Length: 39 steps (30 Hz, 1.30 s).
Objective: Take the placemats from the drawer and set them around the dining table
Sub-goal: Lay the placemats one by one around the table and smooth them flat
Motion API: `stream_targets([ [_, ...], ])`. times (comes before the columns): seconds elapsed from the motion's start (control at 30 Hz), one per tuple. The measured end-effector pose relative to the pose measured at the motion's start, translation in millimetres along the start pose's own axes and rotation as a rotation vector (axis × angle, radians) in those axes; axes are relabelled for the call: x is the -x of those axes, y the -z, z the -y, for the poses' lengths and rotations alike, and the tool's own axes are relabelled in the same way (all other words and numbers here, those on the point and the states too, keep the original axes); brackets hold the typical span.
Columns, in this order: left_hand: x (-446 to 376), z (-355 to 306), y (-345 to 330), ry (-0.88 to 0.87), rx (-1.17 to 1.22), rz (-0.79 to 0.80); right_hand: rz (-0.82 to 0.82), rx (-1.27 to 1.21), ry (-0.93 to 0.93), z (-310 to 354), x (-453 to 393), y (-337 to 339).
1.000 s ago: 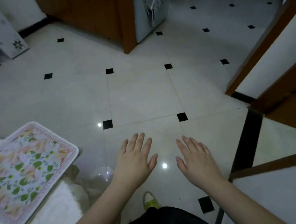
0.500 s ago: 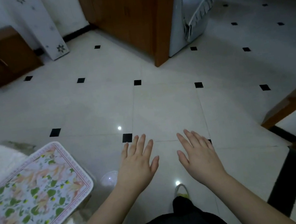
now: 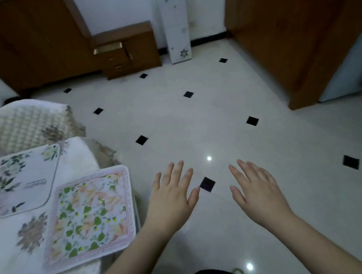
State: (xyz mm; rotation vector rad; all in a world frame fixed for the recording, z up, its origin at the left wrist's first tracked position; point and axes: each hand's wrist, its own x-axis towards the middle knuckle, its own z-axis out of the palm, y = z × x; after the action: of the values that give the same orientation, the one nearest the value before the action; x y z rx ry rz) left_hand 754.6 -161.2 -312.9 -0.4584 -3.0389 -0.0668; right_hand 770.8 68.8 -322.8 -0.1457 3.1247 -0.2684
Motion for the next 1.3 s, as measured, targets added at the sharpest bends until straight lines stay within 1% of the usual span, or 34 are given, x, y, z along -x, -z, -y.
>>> stream_targets([
  [0.17, 10.0, 44.4, 3.3, 0.218, -0.062, 0.020, 0.048, -0.034, 0.189, 40.3, -54.8, -9.0],
  [0.4, 49.9, 107.2, -7.2, 0.503, -0.043, 0.054, 0.079, -0.022, 0.435, 113.9, -109.4, -24.4],
  [0.5, 72.3, 142.5, -14.7, 0.624, -0.027, 0.022, 0.110, 0.006, 0.533, 154.9, -135.5, -34.5],
  [0.6, 84.1, 172.7, -18.3, 0.722, -0.024, 0.000, 0.146, 0.023, 0.607, 194.7, -158.7, -44.4],
  [0.7, 89.5, 194.4, -19.9, 0.813, -0.015, 0.021, 0.141, 0.021, 0.689, 230.1, -173.7, -49.3],
  [0.83, 94.3, 220.8, -24.3, 0.882, 0.013, 0.046, 0.177, 0.024, 0.784, 265.7, -184.1, -62.1],
  [1.0, 109.7, 242.2, -28.9, 0.960, 0.030, 0.006, 0.283, 0.049, 0.880, 307.2, -191.1, -76.7],
  [1.1, 122.2, 253.5, -33.7, 1.056, 0.093, -0.031, 0.301, 0.057, 0.979, 329.5, -197.9, -84.5],
  [1.17, 125.3, 255.7, -40.0, 1.128, 0.099, -0.047, 0.350, 0.067, 1.034, 341.6, -205.7, -89.4],
  [1.23, 121.8, 253.0, -45.7, 1.184, 0.097, -0.023, 0.336, 0.085, 1.083, 349.8, -217.1, -96.1],
  [1.3, 115.4, 249.3, -53.5, 1.230, 0.115, 0.006, 0.385, 0.101, 1.116, 356.5, -232.2, -105.8],
])
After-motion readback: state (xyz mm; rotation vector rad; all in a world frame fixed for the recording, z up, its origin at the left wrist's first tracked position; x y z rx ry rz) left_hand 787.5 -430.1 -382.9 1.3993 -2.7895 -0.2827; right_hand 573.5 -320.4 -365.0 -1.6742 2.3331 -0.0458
